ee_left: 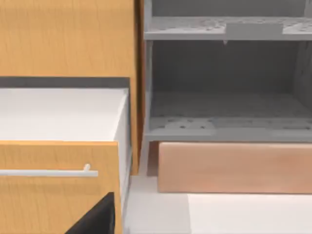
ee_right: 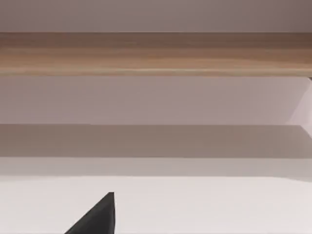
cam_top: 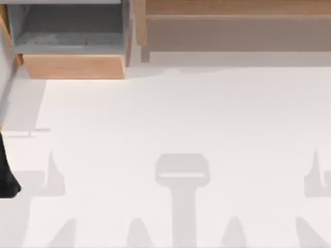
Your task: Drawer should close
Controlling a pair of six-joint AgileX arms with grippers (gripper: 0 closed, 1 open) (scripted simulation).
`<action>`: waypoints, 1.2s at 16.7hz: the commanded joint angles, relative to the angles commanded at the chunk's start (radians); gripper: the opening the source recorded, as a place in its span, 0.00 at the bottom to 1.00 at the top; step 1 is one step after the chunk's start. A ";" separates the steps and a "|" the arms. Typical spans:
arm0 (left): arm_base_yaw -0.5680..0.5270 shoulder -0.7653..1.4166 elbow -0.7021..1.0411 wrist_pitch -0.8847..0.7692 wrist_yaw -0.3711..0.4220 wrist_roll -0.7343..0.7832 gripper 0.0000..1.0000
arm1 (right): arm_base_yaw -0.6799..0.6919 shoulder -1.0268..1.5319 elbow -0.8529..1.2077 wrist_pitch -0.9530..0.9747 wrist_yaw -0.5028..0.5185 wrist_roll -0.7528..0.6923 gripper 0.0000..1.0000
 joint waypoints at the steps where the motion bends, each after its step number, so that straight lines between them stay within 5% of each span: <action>1: 0.000 0.000 0.000 0.000 0.000 0.000 1.00 | 0.000 0.000 0.000 0.000 0.000 0.000 1.00; 6: -0.110 0.112 0.071 0.075 -0.110 0.011 1.00 | 0.000 0.000 0.000 0.000 0.000 0.000 1.00; 15: -0.651 0.730 0.363 0.380 -0.653 0.021 1.00 | 0.000 0.000 0.000 0.000 0.000 0.000 1.00; 20: -0.853 0.955 0.472 0.495 -0.847 0.020 1.00 | 0.000 0.000 0.000 0.000 0.000 0.000 1.00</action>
